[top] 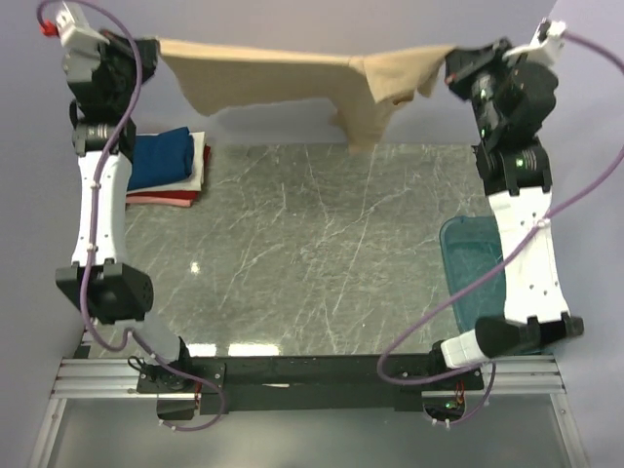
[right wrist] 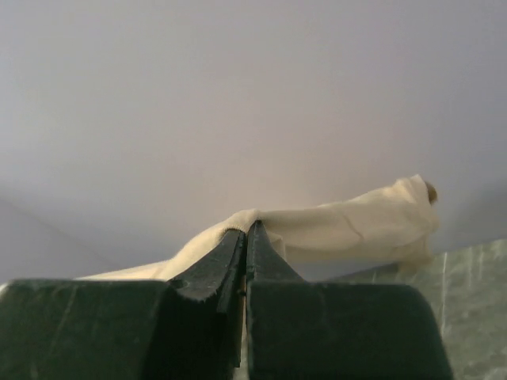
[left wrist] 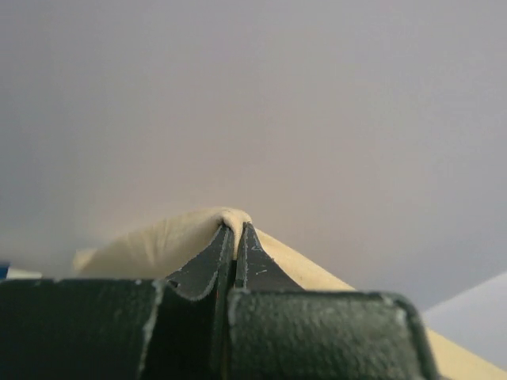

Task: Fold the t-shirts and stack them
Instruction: Flatten the tshirt out

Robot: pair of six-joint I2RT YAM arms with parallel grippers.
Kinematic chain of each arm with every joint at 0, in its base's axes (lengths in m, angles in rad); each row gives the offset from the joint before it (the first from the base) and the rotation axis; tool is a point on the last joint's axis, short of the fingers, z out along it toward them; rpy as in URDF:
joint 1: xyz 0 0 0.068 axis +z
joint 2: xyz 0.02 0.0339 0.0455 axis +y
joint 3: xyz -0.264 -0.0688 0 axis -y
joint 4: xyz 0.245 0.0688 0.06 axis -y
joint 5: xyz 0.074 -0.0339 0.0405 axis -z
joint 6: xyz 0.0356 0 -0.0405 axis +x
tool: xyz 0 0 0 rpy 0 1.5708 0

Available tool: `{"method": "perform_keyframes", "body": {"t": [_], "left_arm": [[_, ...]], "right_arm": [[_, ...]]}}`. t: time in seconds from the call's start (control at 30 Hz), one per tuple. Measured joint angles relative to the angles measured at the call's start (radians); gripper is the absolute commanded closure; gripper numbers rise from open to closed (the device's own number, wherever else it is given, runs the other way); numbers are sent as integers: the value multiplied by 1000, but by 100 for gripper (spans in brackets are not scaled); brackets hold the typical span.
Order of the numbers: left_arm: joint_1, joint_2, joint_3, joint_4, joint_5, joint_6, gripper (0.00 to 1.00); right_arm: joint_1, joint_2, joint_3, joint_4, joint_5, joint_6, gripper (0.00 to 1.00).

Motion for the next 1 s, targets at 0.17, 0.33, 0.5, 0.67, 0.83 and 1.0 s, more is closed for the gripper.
{"method": "perform_keyframes", "body": {"t": [0.17,0.33,0.5,0.67,0.83,1.0], "left_arm": [[-1,-188,-464,118,47,-55,99],[0,-271,-902,188,55,-156,99],[-1,-372,-1291,150,8,-233,57],[-1,-591,-1573,131,-50,-293,34],[-1,-770,-1651,69,-110,-306,28],[-1,-809,-1633,13,-202,-308,29]], "right_arm": [[-11,-172,-449,116,-49,63,100],[-14,-224,-867,122,-109,128,100],[-15,-258,-1164,75,-166,144,53],[-16,-327,-1332,35,-227,114,42],[-17,-427,-1403,0,-248,96,43],[-17,-448,-1420,-10,-248,88,45]]}}
